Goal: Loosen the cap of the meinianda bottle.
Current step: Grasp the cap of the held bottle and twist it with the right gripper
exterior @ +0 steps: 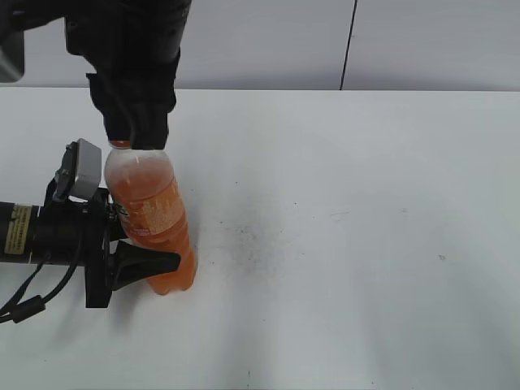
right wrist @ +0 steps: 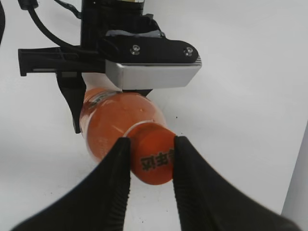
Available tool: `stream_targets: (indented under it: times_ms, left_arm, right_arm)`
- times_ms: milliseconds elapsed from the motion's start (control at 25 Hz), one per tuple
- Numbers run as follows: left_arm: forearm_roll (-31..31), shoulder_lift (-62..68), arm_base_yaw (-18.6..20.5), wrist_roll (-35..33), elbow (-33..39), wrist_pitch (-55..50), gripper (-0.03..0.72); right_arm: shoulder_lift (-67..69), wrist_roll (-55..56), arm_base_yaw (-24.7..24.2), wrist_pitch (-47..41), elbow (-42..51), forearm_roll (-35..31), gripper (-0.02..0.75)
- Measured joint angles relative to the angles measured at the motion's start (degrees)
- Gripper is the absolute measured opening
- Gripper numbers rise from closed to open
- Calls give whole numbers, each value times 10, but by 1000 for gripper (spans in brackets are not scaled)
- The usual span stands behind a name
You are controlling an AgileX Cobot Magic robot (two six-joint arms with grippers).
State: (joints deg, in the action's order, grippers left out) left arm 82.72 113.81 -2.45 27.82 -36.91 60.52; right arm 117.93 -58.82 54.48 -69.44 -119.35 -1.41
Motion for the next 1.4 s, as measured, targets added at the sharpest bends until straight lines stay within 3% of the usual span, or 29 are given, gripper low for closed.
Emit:
stream_targets:
  times_ms: [240, 400, 520, 720, 800, 1040, 1400]
  left_arm:
    - [0, 0, 0, 3, 0, -3, 396]
    - [5, 0, 0, 0, 0, -3, 396]
    - [6, 0, 0, -1, 0, -3, 396]
    - [6, 0, 0, -1, 0, -3, 396]
    - [6, 0, 0, -1, 0, -3, 396]
    - [6, 0, 0, -1, 0, -3, 396]
    - [7, 0, 0, -1, 0, -2, 396]
  right_arm:
    - [0, 46, 1, -1, -3, 7, 237]
    - [0, 160, 1, -7, -24, 4, 382]
    - [-11, 295, 1, -7, -33, -10, 456]
    - [-29, 655, 1, -7, -35, 3, 477]
    - [-29, 720, 1, -7, -33, 6, 477]
    - [-31, 758, 1, -7, 27, 9, 471]
    - [-29, 754, 1, -3, 34, 9, 468]
